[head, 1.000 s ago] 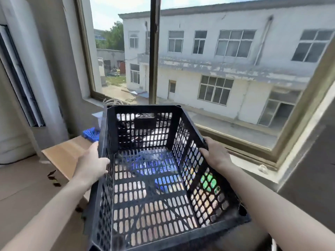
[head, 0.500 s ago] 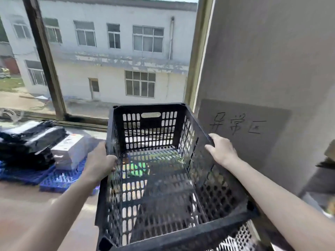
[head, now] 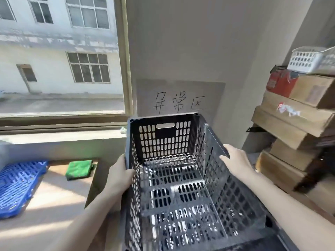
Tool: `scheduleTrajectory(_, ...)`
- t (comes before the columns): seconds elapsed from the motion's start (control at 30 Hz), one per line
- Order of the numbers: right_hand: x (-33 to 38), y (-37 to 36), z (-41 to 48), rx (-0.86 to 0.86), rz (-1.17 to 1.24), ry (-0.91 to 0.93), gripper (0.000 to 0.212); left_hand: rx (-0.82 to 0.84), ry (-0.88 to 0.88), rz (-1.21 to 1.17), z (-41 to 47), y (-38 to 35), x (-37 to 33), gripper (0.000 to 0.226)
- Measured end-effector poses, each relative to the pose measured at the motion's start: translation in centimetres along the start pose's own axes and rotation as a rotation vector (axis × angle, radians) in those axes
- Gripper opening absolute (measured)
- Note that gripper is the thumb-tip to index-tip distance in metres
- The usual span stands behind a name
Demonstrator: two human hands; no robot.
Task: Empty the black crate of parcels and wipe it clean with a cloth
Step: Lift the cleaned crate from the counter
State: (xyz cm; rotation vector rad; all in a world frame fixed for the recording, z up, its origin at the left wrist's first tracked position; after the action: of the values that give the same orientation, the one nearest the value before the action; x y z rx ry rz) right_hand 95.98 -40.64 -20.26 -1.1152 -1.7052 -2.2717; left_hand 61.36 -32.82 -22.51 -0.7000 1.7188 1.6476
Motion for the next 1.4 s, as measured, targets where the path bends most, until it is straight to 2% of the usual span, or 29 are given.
scheduleTrajectory(0.1,-2.7,-1.1,1.4,-0.007,-0.008,-0.045,0.046,0.039,-0.002,-0.011,1.7,-3.4,0.1,0.039)
scheduleTrajectory(0.27,-6.5,-4.5,4.6,0.020,-0.034,-0.123,0.049,0.091,-0.004,0.001,5.5,-8.2,1.1,0.048)
scheduleTrajectory(0.37,-8.5,-6.9,7.1,0.051,-0.027,-0.146,0.051,0.106,0.015,0.004,7.8,-10.8,2.1,0.043)
scheduleTrajectory(0.53,-11.3,-9.9,10.0,0.079,-0.013,-0.172,0.050,0.120,0.097,0.048,10.2,-14.9,3.5,0.064)
scheduleTrajectory(0.63,-12.7,-11.2,11.8,0.096,0.008,-0.195,0.050,0.088,0.135,0.066,11.0,-16.8,4.0,0.066)
scheduleTrajectory(0.77,-14.4,-12.6,13.1,0.110,0.063,-0.231,0.052,0.056,0.169,0.086,11.3,-18.9,4.4,0.062)
scheduleTrajectory(0.9,-16.4,-13.7,13.7,0.085,0.044,-0.189,0.049,0.027,0.185,0.077,11.1,-20.6,4.4,0.058)
scheduleTrajectory(1.13,-18.3,-15.1,13.8,0.093,-0.025,-0.147,0.044,0.029,0.231,0.118,11.0,-22.6,5.2,0.066)
scheduleTrajectory(1.4,-18.5,-15.4,13.9,0.119,0.002,-0.152,0.044,0.014,0.259,0.159,11.1,-23.2,5.9,0.067)
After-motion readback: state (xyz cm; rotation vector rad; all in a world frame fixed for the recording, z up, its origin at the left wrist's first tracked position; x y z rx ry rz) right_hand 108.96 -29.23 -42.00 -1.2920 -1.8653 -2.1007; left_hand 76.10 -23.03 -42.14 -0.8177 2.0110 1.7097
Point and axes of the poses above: each hand's wrist, its own z-axis towards the middle knuckle, its own y-axis out of the back of the hand, x = y × z, the point moved 1 cm from there along z, towards the middle knuckle, and after that the axes turned 8 degrees about z, right-handed, at the moved point
